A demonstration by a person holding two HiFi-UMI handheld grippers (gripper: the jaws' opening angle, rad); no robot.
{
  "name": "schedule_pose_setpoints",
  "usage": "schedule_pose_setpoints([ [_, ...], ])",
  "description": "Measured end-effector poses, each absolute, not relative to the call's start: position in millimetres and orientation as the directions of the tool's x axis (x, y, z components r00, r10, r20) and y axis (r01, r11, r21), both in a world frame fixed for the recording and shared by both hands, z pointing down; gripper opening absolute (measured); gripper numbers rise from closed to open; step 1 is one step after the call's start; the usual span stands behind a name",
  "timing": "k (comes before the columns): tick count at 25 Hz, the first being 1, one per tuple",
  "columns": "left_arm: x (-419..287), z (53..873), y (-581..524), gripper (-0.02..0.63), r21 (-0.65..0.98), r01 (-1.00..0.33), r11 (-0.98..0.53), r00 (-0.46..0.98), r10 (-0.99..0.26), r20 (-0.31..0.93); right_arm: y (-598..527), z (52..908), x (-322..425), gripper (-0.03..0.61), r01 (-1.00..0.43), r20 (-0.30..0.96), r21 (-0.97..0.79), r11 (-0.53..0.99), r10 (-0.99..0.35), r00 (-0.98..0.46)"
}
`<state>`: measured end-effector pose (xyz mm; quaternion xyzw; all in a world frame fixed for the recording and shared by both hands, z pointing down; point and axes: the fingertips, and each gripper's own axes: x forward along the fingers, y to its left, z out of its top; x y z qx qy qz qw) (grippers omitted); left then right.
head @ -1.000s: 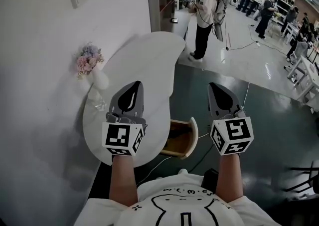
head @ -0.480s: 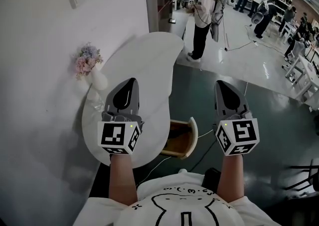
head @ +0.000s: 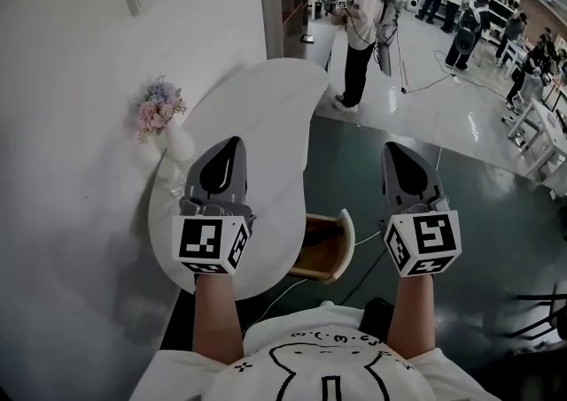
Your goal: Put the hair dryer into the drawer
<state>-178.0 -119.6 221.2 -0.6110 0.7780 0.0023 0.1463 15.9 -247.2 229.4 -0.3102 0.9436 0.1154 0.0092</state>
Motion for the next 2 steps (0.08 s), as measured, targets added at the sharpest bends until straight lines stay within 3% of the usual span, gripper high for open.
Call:
schedule_pose_setpoints([
  [2, -180.7, 221.0, -118.3, 0.012, -0.178, -0.951, 0.254, -0.211, -0.95, -0.232, -246.9, 230.1, 14.3, -0.002, -0.588, -0.087, 0.217, 0.779, -0.584, -0.807],
])
